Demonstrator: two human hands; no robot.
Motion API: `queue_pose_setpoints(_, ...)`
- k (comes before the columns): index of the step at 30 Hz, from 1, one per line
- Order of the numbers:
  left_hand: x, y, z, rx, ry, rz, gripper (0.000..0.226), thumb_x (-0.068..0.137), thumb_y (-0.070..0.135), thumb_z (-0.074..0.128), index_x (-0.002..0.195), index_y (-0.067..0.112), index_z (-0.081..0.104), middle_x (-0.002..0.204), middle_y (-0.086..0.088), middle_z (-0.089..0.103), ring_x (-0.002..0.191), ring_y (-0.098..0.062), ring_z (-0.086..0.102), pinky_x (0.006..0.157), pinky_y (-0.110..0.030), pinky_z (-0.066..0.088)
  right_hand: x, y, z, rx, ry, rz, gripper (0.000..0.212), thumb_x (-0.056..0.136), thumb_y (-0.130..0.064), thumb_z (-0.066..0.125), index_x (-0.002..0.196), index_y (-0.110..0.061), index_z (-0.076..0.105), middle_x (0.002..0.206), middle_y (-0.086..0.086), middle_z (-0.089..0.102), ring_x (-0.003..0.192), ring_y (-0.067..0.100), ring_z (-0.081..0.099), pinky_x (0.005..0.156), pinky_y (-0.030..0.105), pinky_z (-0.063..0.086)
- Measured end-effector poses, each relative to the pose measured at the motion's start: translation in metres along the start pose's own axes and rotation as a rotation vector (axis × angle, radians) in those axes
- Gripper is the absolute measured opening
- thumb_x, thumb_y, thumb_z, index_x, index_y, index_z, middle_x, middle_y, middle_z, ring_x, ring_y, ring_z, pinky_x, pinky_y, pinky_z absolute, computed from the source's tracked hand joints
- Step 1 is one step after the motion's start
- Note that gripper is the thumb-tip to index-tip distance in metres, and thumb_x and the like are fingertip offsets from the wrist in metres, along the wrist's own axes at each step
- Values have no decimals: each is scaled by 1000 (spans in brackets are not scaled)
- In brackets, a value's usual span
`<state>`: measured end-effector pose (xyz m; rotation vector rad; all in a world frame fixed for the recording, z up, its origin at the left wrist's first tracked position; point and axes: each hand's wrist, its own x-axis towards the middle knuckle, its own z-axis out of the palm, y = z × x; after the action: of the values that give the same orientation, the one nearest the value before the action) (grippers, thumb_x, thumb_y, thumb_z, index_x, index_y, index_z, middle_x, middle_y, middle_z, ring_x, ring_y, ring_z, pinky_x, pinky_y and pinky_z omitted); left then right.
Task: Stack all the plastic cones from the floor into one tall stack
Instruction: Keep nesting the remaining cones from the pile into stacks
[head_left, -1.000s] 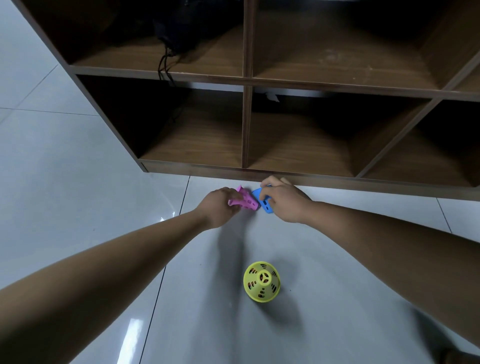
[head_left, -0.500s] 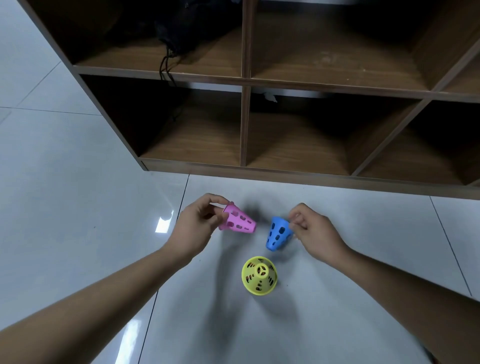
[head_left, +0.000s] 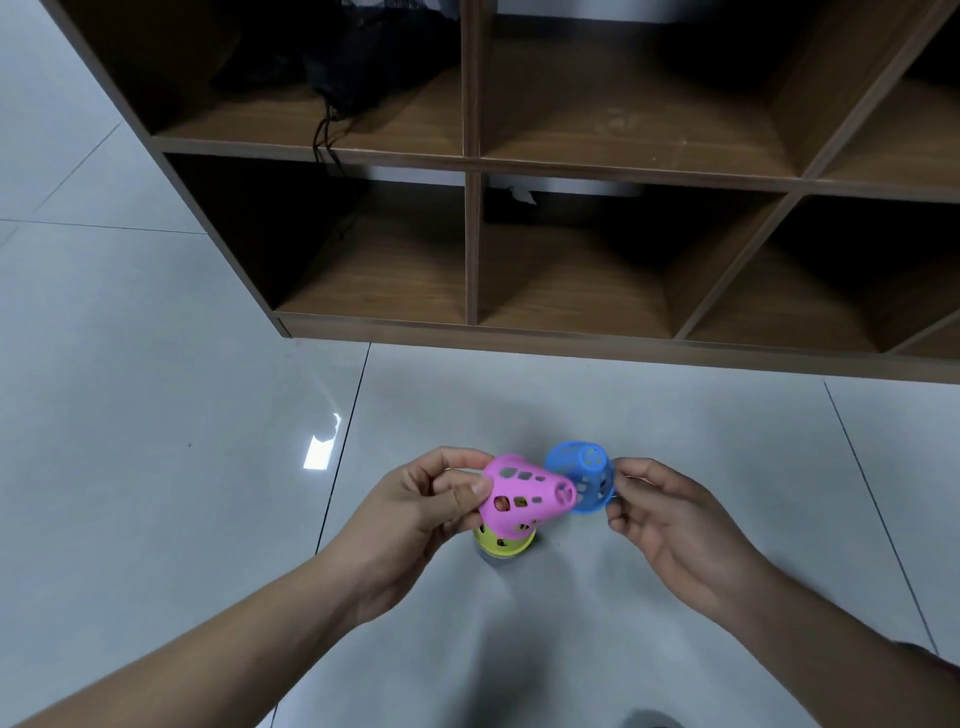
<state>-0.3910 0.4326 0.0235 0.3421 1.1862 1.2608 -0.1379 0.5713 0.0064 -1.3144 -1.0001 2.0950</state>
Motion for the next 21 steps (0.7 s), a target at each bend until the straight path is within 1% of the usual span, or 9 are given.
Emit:
queue_pose_setpoints(2,3,-7,0,23,32,-11,30,90,8,76,119,2,74,98,-15,75,89,-21,71,85,-28,61,-7,-6,6,67,-31,9,20,99,-3,61,115,2,71,96,14,69,75,19,61,73,28,59)
queue_pose_setpoints(5,8,-15,-5,9,110,-6,24,96,0,70,119,0,71,91,-13,75,81,-19,72,76,-25,60,-15,-13,16,102,-80,-2,22,100,-4,61,120,3,68,93,13,64,75,18,61,73,27,59)
queue_pose_setpoints(8,10,-21,-14,22,148,-28,24,97,3,72,121,1,71,94,-13,73,82,-19,69,77,-25,58,-20,-17,23,116,-105,-27,22,101,0,58,121,2,67,93,12,64,74,19,60,73,28,58)
queue_pose_setpoints(11,11,-28,-16,54,167,-47,19,99,7,71,118,4,71,91,-9,73,79,-17,68,78,-27,57,-22,-14,28,127,-117,-30,27,102,8,50,123,2,65,95,14,65,72,19,59,70,27,57)
queue_pose_setpoints(14,14,-31,-16,182,205,-46,17,99,15,74,114,7,71,97,-8,77,86,-18,72,83,-32,52,-23,-4,36,37,-122,3,20,103,5,53,118,5,66,94,16,66,72,20,61,67,28,56)
queue_pose_setpoints(18,16,-32,-15,329,258,-65,20,95,23,80,110,12,74,96,1,78,89,-12,73,82,-32,50,-14,9,43,-88,-58,53,14,103,1,59,113,8,66,88,18,69,70,22,66,66,30,56)
queue_pose_setpoints(19,17,-33,-16,354,273,-64,18,96,24,78,109,13,74,97,2,78,92,-14,73,83,-32,51,-11,12,45,-122,-39,64,14,103,0,60,113,9,66,88,20,69,70,23,67,66,31,57)
queue_pose_setpoints(21,20,-35,-18,393,307,-57,15,99,27,74,109,15,75,103,5,78,104,-19,74,87,-35,54,-5,19,48,-190,-14,78,12,102,-2,63,109,8,65,88,21,71,71,26,71,68,32,59)
